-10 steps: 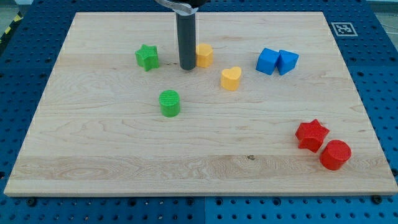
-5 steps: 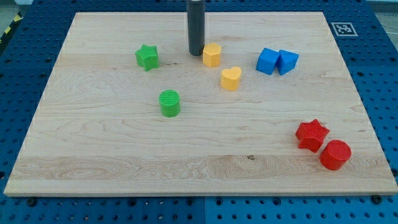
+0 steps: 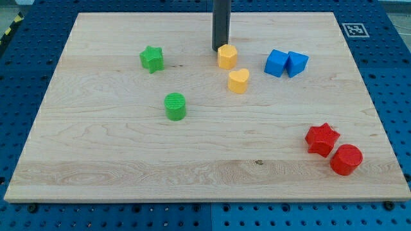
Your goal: Bring the yellow hexagon close to the yellow heart
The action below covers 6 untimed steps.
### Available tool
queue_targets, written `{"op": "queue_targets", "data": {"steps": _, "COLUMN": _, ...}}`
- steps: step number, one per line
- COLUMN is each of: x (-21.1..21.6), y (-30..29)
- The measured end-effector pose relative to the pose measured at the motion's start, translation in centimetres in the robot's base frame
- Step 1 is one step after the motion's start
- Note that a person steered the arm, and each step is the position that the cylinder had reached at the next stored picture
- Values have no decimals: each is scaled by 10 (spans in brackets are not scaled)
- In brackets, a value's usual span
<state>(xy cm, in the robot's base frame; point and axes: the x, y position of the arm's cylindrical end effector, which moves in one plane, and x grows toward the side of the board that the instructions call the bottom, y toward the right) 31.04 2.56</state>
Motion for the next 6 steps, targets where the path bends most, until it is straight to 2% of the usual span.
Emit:
{"op": "queue_targets", "data": {"steps": 3, "x": 1, "y": 17}}
{"op": "queue_targets", "data": {"steps": 6, "x": 29, "y": 17}}
